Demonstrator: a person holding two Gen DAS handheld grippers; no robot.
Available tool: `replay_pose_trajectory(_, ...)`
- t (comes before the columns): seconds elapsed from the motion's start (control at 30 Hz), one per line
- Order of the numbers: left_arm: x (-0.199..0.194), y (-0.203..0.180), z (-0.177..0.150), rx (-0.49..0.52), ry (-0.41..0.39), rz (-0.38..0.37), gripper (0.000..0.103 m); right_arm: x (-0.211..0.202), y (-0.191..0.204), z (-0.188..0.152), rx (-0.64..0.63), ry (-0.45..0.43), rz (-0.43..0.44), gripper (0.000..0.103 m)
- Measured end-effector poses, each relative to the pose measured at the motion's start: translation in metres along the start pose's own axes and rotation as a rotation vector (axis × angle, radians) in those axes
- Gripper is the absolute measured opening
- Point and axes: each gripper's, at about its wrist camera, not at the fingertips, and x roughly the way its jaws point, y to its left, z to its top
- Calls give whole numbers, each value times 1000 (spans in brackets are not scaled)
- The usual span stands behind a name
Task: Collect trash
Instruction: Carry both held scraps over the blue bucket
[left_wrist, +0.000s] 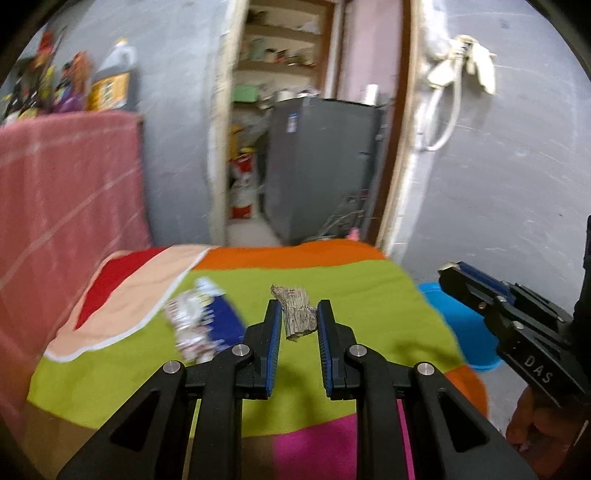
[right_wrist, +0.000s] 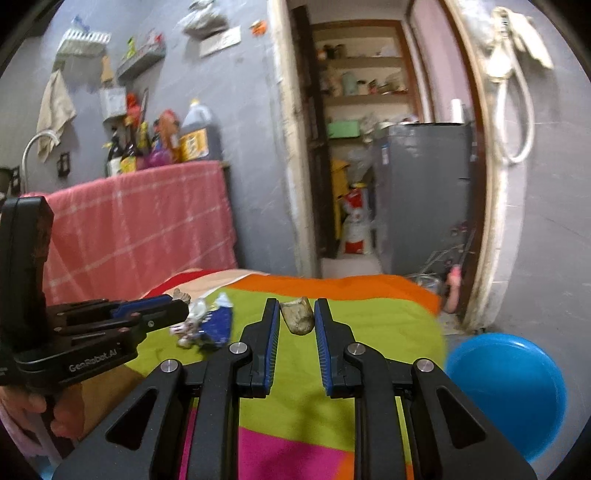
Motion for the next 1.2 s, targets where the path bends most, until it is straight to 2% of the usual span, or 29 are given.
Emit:
replay_pose_trajectory(0.13, 12, -37, 5, 38, -15, -56, 16, -26, -29, -3, 13, -44, -75, 17)
replay_pose_trajectory(0.4, 42, -107, 14, 49, -48, -172, 16, -68, -84, -9, 41, -107, -204, 17)
replay_pose_trajectory(0.7, 84, -168, 21, 71, -42, -259, 16, -89, -150, -23, 86, -138, -344, 17)
replay_pose_trajectory(0.87, 105, -195, 23, 94, -26, -284, 16, -93, -174, -34, 119, -139, -391, 17)
replay_pose_trajectory(1.03, 126, -212, 22, 103, 9, -315, 16, -85, -192, -40, 155, -105, -401, 17)
replay_pose_trajectory(1.2, 145, -222, 17, 113, 63, -307, 16, -79, -204, -43, 178, -80, -408, 17)
